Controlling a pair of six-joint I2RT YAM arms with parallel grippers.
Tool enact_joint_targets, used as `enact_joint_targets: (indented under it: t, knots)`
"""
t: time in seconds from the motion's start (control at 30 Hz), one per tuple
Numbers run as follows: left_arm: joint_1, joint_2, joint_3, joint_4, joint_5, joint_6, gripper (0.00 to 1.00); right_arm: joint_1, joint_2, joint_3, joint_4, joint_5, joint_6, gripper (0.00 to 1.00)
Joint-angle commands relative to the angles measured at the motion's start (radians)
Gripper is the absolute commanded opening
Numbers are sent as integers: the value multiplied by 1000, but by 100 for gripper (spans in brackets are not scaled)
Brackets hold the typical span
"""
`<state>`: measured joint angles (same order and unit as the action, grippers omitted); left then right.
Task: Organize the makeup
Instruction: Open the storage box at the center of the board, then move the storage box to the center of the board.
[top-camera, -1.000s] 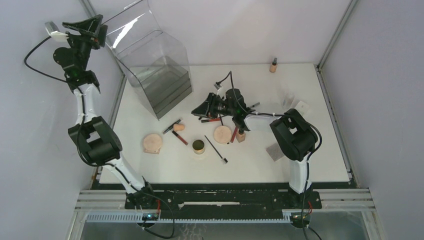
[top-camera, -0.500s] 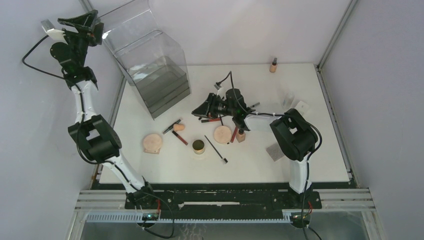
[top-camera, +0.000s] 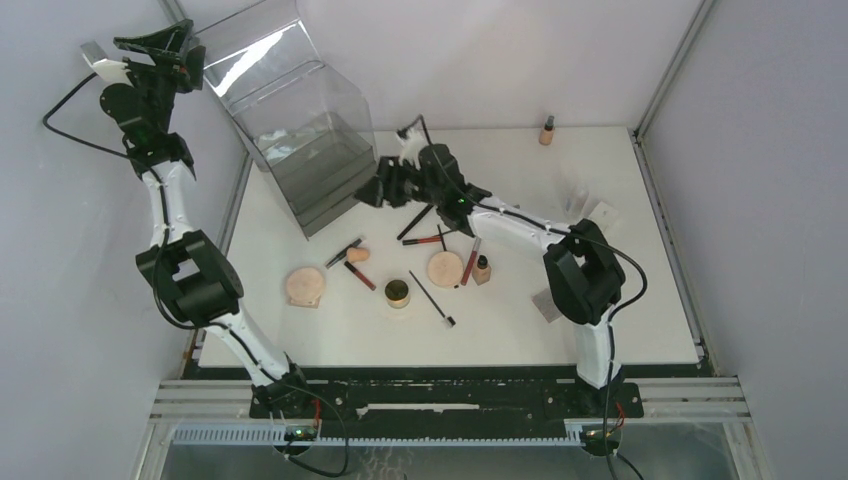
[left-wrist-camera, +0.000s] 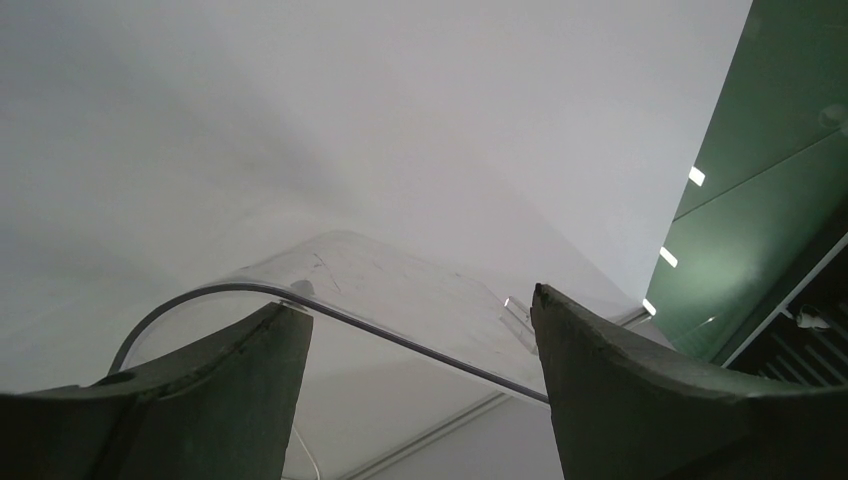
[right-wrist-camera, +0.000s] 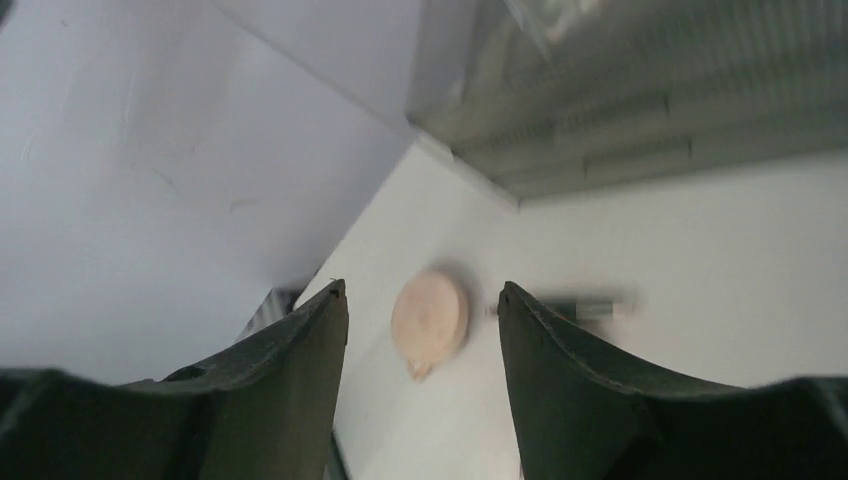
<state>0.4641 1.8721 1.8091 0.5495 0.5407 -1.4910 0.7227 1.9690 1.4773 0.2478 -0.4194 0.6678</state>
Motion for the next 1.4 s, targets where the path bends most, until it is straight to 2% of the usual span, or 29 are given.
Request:
enact_joint_targets:
  t: [0.0,0.13,0.23,0.5,0.63,0.67,0.77,0.83,1.0,1.27,1.37]
  knots:
    - [20,-77,45,54,-59,55,83,50,55,245,-138,231,-325,65]
    - [20,-88,30,45,-52,63,84,44,141,423,-186,398,-451,71]
    - [20,-93,17,44,-46,66,84,27,203,541,-202,451,-499,76]
    - [21,-69,22,49,-40,58,84,-49,425,900,-322,395,-514,79]
    - [20,-57,38,49,-36,52,84,-70,509,1014,-291,367,-516,78]
    - [19,-55,41,47,-34,52,84,-80,522,1021,-267,352,-502,77]
    - [21,-48,48,47,-27,50,84,-101,566,1057,-209,293,-481,63]
    - [20,-48,47,48,-27,49,84,-106,602,1117,-199,256,-508,61]
    - [20,-52,37,47,-25,49,83,-96,627,1116,-111,209,-548,58]
    - [20,-79,0,48,-28,51,84,-81,693,1185,-7,254,-511,28]
    - [19,-86,-14,52,-31,51,84,-71,703,1189,22,270,-503,20]
